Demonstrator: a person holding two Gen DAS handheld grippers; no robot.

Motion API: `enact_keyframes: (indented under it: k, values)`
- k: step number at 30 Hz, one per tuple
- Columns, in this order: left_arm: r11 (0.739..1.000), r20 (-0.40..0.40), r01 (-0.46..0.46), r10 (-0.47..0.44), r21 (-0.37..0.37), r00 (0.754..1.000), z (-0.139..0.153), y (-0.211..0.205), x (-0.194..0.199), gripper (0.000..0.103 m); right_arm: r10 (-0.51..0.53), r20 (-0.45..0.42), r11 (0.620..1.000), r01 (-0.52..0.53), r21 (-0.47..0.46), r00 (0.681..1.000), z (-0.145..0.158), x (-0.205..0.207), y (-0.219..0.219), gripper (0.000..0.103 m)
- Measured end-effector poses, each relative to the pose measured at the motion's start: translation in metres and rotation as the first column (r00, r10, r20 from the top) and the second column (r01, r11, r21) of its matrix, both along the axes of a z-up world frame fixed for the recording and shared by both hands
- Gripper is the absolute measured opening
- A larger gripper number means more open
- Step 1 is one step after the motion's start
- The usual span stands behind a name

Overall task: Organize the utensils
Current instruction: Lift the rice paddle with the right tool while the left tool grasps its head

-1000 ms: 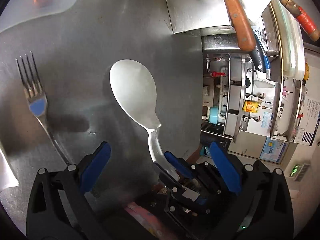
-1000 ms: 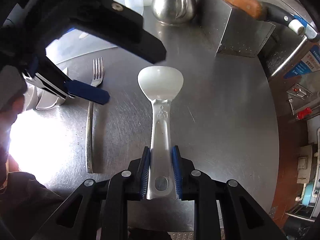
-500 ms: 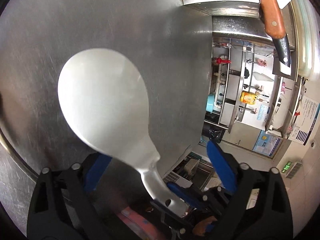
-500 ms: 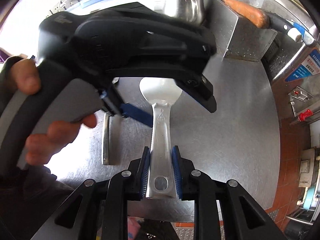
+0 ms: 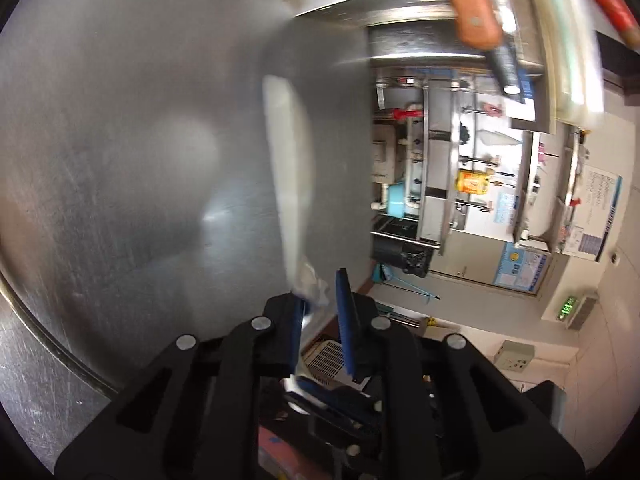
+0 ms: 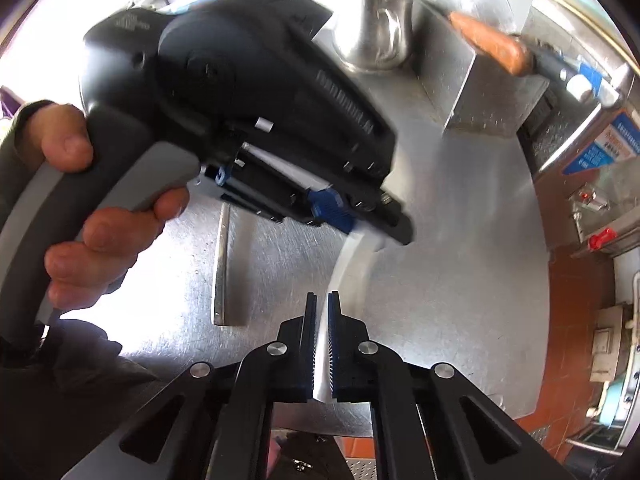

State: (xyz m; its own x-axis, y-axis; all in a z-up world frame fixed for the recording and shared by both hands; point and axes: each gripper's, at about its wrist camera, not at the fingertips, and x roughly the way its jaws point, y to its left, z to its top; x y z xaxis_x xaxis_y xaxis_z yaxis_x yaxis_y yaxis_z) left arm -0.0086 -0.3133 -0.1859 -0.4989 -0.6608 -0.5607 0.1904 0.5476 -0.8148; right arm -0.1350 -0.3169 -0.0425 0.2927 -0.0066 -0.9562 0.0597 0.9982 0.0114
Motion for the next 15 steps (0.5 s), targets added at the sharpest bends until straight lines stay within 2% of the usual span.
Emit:
enact_keyframes:
  k: [7, 10, 12, 13, 14, 15]
  values:
    - [0.989, 0.094, -0.017, 0.030, -0.145, 0.995, 0.060, 0.014, 0.013, 0.011, 0.048, 0.065, 0.997, -0.044, -0.062, 0.997, 0.033, 0.010, 0.012, 0.006]
    - [0.986, 0.127, -0.041, 0.062, -0.159, 0.990, 0.073, 0.029, 0.025, 0.011, 0.073, 0.085, 0.995, -0.066, -0.081, 0.994, 0.043, 0.020, 0.016, 0.006]
    - [0.987, 0.136, -0.061, 0.081, -0.148, 0.987, 0.076, 0.043, 0.032, 0.011, 0.044, 0.091, 0.995, -0.035, -0.093, 0.995, 0.043, 0.023, 0.010, 0.009]
    - [0.988, 0.145, -0.071, 0.090, -0.135, 0.985, 0.074, 0.047, 0.036, 0.011, 0.016, 0.080, 0.996, -0.009, -0.094, 0.997, 0.040, 0.024, 0.004, 0.020]
    - [0.989, 0.153, -0.089, 0.106, -0.118, 0.983, 0.073, 0.051, 0.040, 0.011, -0.024, 0.059, 0.995, 0.029, -0.094, 0.998, 0.033, 0.025, -0.004, 0.045]
    - [0.990, 0.166, -0.100, 0.116, -0.098, 0.979, 0.072, 0.055, 0.044, 0.012, -0.086, 0.038, 0.991, 0.089, -0.097, 0.996, 0.024, 0.023, -0.017, 0.061]
